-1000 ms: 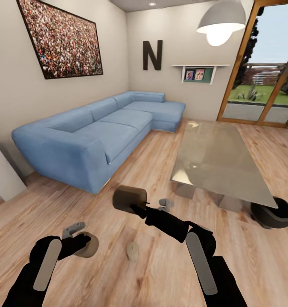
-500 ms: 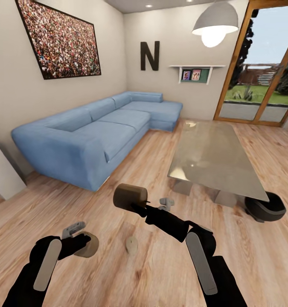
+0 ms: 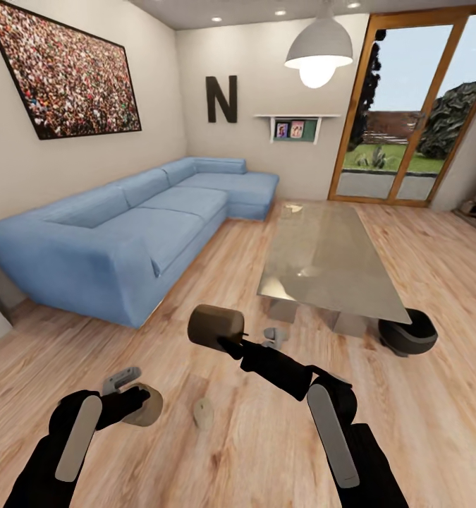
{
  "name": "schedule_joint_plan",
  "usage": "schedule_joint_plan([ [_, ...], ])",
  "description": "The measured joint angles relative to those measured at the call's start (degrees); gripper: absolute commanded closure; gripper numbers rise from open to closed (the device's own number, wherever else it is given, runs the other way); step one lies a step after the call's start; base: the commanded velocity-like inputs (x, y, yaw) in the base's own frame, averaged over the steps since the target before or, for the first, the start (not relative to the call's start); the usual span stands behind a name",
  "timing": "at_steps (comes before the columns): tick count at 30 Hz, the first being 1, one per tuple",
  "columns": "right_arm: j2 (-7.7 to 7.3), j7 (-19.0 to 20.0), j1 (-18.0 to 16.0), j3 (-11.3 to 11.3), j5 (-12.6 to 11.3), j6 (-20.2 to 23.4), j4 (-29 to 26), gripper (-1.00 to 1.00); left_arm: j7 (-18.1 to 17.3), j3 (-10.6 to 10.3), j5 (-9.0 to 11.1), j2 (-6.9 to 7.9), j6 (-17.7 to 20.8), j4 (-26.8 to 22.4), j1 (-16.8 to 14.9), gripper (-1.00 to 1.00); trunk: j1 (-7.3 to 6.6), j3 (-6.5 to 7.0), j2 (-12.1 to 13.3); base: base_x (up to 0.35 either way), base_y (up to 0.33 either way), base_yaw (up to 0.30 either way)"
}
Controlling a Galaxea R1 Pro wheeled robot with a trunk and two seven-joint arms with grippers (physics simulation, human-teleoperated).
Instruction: Place each of the two pumpkins and all three candles from the living room inside a cabinet in the living room (use any cabinet), then make sure every cabinet is closed, and position the cauldron so it is next to a table in the living room.
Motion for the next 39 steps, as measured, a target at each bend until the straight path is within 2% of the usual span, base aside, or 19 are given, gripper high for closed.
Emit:
schedule_joint_plan([
  [2, 0.00, -1.3, 0.0, 0.0, 0.2, 0.0, 0.0, 1.00, 0.0, 0.0, 0.0, 0.00, 0.0, 0.0, 0.0, 1.00, -0.44, 0.48, 0.8, 0.000, 0.000, -0.216],
  [5, -0.01, -8.9, 0.0, 0.0, 0.1, 0.1, 0.1, 1.00, 0.0, 0.0, 0.0, 0.00, -0.1, 0.0, 0.0, 1.00, -1.10, 1.21, 2.0, 0.000, 0.000, -0.216],
  [10, 0.00, -15.7, 0.0, -0.1, -0.8, 1.2, 0.0, 1.00, 0.0, -0.3, -0.2, -0.06, -0.1, 0.1, 0.0, 1.00, -2.20, 2.42, 4.0, 0.000, 0.000, -0.216],
  [13, 0.00, -19.6, 0.0, -0.1, -0.7, 3.9, 0.1, 1.00, 0.1, -0.7, -0.3, -0.13, 0.1, 0.1, 0.0, 1.00, -2.85, 3.14, 5.2, 0.000, 0.000, -0.216],
  [17, 0.01, -27.7, 0.0, -0.1, 0.0, 6.8, 0.2, 1.00, 0.2, -0.7, -0.7, -0.10, 0.0, 0.4, 0.0, 1.00, -3.73, 4.11, 6.8, 0.000, 0.000, -0.217],
  [20, 0.01, -33.8, 0.0, 0.0, 0.1, 11.0, 0.3, 1.00, 0.3, -0.7, -0.8, -0.04, 0.1, 0.6, 0.0, 1.00, -4.39, 4.84, 8.0, 0.000, 0.000, -0.219],
  [24, 0.02, -37.6, 0.6, -0.2, -0.2, 14.6, 0.4, 1.00, 0.4, -1.1, -0.8, -0.13, 0.1, 1.2, 0.0, 1.00, -5.27, 5.81, 9.6, 0.000, 0.000, -0.212],
  [27, 0.01, -40.1, 2.6, -0.4, 0.3, 15.2, 2.6, 1.00, 0.6, -3.5, -0.3, -0.28, -0.2, 2.7, 0.0, 1.00, -5.93, 6.53, 10.8, 0.000, 0.000, -0.200],
  [29, 0.02, -42.8, 4.5, -0.5, 0.5, 15.1, 4.0, 1.00, 0.9, -5.4, -0.5, -0.27, -0.6, 6.8, 0.0, 1.00, -6.37, 7.01, 11.6, 0.000, 0.000, -0.161],
  [31, 0.02, -46.4, 6.4, -0.9, 1.0, 14.8, 8.0, 1.00, 1.1, -6.3, -1.0, -0.26, -2.8, 14.7, 0.0, 1.00, -6.81, 7.44, 12.4, 0.000, 0.000, -0.066],
  [33, 0.02, -48.3, 7.3, -1.3, 0.4, 12.6, 12.2, 1.00, 1.1, -7.0, -1.0, -0.36, -8.2, 19.2, 0.0, 1.00, -7.25, 7.83, 13.2, 0.000, 0.000, -0.022],
  [35, 0.03, -48.9, 7.7, -1.6, 0.3, 9.1, 16.4, 1.00, 1.1, -8.2, -1.0, -0.45, -11.1, 21.3, 0.0, 1.00, -7.69, 8.20, 14.0, 0.000, 0.000, -0.009],
  [37, 0.03, -49.0, 8.3, -1.7, 0.3, 4.9, 19.2, 1.00, 1.0, -9.8, -0.8, -0.50, -12.3, 22.1, 0.0, 1.00, -8.13, 8.50, 14.8, 0.000, 0.000, -0.003],
  [39, -0.97, -49.1, 8.8, -1.7, 0.6, 1.5, 20.6, 1.00, 1.0, -10.9, -0.8, -0.53, -12.8, 22.4, 0.0, 1.00, -8.57, 8.73, 15.6, 0.000, 0.000, -0.001],
])
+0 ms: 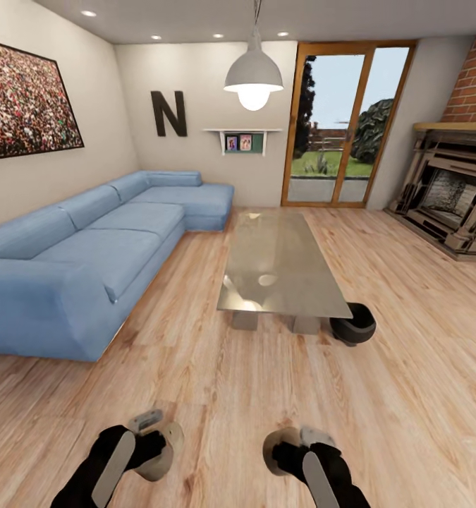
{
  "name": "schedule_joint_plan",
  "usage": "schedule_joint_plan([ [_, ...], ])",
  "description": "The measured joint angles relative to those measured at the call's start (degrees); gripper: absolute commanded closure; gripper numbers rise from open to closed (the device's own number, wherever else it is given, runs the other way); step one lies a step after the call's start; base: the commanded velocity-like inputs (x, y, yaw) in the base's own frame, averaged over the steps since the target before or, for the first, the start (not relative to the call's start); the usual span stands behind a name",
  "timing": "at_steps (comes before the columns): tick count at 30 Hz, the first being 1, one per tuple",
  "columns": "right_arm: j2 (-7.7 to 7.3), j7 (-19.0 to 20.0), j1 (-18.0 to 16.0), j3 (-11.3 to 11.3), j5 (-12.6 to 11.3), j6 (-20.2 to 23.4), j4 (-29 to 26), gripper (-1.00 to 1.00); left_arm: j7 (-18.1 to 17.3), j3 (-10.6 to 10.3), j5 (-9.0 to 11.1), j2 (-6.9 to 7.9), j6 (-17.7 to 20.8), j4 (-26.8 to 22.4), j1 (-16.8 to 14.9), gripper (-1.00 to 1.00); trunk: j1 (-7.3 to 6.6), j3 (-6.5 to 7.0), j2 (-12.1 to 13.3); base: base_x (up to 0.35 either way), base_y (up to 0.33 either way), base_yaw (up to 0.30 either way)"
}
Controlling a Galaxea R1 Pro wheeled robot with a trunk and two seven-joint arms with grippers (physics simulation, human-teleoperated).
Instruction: Place each of the two pumpkins and all three candles from the living room inside a cabinet in the living room (use any cabinet), then make sure every cabinet is closed, and position the cauldron so it is next to a table in the living room.
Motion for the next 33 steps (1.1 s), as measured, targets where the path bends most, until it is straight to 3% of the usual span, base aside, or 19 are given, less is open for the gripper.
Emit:
schedule_joint_plan([
  [5, -1.40, 0.0, 0.5, -0.1, -0.3, -2.6, 2.3, 1.00, 0.0, -0.7, 0.0, -0.42, -0.2, -0.3, 0.0, 1.00, -1.10, 0.46, 2.0, 0.000, 0.000, -0.028],
  [7, -2.16, -0.1, 0.6, -0.1, -0.2, -5.7, 4.0, 1.00, -0.1, -1.2, 0.3, -1.04, -0.3, -0.4, 0.0, 1.00, -1.54, 0.63, 2.8, 0.000, 0.000, -0.066],
  [9, -2.76, -0.1, 0.6, -0.1, -0.2, -10.1, 6.0, 1.00, -0.2, -3.8, 0.6, -1.84, -0.5, -0.5, 0.0, 1.00, -1.54, 0.45, 2.8, 0.000, 0.000, -0.111],
  [11, -3.10, -0.1, 0.6, -0.2, -0.4, -11.6, 6.5, 1.00, -0.1, -6.8, 0.2, -2.04, -0.6, -0.6, 0.0, 1.00, -1.54, 0.27, 2.8, 0.000, 0.000, -0.146],
  [13, -3.22, -0.1, 0.6, -0.2, -0.9, -12.1, 6.7, 1.00, 0.0, -7.8, -0.1, -2.15, -0.6, -0.6, 0.0, 1.00, -1.54, 0.11, 2.8, 0.000, 0.000, -0.191],
  [17, -3.42, -0.1, 0.6, -0.3, -1.2, -12.2, 6.8, 1.00, -0.1, -8.2, -0.1, -2.20, -0.7, -0.7, 0.0, 1.00, -1.55, -0.09, 2.8, 0.000, 0.000, -0.252],
  [21, -3.29, 0.0, 0.7, -3.9, -1.1, -12.2, 7.2, 1.00, -0.4, -8.3, -0.1, -2.20, -0.7, -1.6, 0.0, 1.00, -1.55, -0.12, 2.8, 0.000, 0.000, -0.279],
  [23, -3.28, 0.1, 0.7, -4.5, -1.3, -12.3, 7.8, 1.00, -0.5, -8.3, -0.1, -2.20, -0.7, -1.7, 0.0, 1.00, -1.55, -0.12, 2.8, 0.000, 0.000, -0.281],
  [33, -3.27, -0.2, 0.7, -4.8, -1.4, -14.6, 8.1, 1.00, -0.6, -8.3, -0.1, -2.20, -0.7, -1.8, 0.0, 1.00, -1.55, -0.04, 2.8, 0.000, 0.000, -0.273],
])
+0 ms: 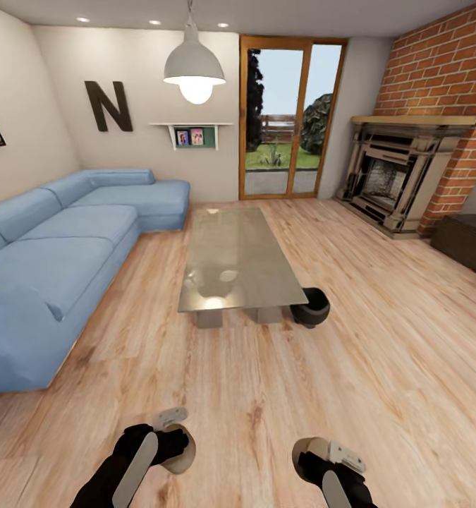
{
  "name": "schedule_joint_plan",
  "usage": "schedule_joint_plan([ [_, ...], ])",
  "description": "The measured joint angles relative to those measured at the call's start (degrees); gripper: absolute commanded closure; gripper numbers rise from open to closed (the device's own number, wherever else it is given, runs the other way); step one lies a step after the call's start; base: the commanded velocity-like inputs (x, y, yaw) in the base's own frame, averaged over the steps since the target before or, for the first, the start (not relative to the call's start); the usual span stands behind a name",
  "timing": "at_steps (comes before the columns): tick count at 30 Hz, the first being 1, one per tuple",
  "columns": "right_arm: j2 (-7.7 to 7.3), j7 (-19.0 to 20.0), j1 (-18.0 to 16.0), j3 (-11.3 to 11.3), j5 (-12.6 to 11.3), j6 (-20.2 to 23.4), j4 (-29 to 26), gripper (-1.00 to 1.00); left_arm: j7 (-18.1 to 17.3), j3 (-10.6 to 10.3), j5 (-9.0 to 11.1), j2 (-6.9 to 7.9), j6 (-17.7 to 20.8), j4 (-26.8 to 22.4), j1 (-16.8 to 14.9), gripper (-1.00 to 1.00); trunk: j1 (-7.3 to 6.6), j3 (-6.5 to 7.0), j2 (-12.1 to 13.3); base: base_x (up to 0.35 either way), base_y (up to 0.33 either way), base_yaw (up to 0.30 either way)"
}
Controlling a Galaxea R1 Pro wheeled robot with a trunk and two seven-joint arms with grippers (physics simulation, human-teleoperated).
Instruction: Place each of the two pumpkins and all three candles from the living room inside a cabinet in the living room (use any cabinet), then make sure every cabinet is closed, and position the cauldron so it is next to a table in the living room.
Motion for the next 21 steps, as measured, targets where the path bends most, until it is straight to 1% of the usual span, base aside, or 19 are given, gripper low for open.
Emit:
schedule_joint_plan([
  [14, 0.00, 0.0, 0.0, 0.0, 0.0, -0.3, 0.1, 1.00, 0.0, 0.0, 0.1, 0.00, 0.1, 0.0, 0.0, 1.00, 0.00, 0.41, 0.0, 0.000, 0.000, -0.260],
  [21, 0.00, 0.0, 0.0, 0.0, 0.1, -0.4, 0.1, 1.00, 0.0, 0.0, 0.0, 0.00, 0.0, -0.1, 0.0, 1.00, 0.00, 0.64, 0.0, 0.000, 0.000, -0.191],
])
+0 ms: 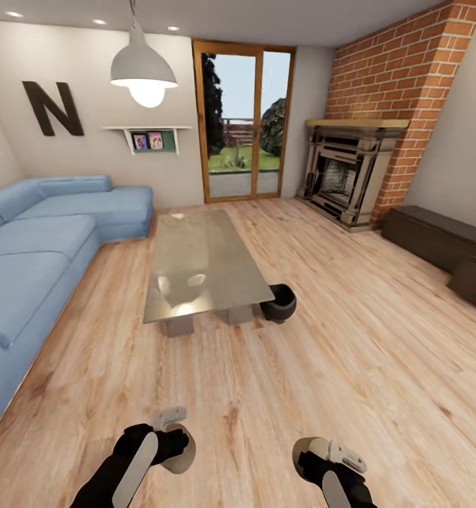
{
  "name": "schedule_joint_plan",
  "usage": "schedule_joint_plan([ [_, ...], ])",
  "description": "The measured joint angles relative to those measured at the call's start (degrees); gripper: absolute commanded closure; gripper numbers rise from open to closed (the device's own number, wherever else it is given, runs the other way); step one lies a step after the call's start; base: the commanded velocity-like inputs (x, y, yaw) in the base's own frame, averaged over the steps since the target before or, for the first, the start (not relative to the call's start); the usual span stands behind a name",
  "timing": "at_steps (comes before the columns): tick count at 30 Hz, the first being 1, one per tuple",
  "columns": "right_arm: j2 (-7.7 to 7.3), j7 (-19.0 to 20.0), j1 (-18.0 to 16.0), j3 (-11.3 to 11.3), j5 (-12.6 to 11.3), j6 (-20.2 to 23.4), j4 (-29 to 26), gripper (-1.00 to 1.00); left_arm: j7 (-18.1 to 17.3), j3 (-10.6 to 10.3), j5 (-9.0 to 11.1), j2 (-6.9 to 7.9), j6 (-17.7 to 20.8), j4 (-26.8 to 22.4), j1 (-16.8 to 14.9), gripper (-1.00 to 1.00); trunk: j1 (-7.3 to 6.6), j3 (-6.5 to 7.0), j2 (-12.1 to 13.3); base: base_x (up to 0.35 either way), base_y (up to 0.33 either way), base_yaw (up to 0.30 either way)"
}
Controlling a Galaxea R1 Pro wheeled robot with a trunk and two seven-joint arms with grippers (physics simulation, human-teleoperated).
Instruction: Place each of the two pumpkins and all three candles from the living room inside a cabinet in the living room (use any cabinet), then make sure every cabinet is closed, and position the cauldron so it is next to a table in the living room.
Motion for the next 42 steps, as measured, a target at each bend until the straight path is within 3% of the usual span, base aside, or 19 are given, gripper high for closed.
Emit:
schedule_joint_plan([
  [13, -0.17, 0.5, 0.0, 0.0, 0.4, -2.4, 5.6, 1.00, 0.1, 0.0, 0.1, 0.00, 0.0, -0.1, 0.0, 1.00, 0.00, 0.28, 0.0, 0.000, 0.000, -0.178],
  [23, -0.11, 0.4, 0.0, -0.1, 0.2, -3.9, 6.2, 1.00, 0.1, 0.0, -0.1, 0.00, 0.0, 0.0, 0.0, 1.00, 0.00, 0.25, 0.0, 0.009, 0.000, -0.034],
  [42, -0.17, 0.3, 0.0, -0.2, -0.2, -6.0, 7.4, 1.00, 0.2, -0.1, 0.0, 0.00, 0.0, 0.0, 0.0, 1.00, -0.01, 0.50, 0.0, 0.129, -0.075, -0.278],
])
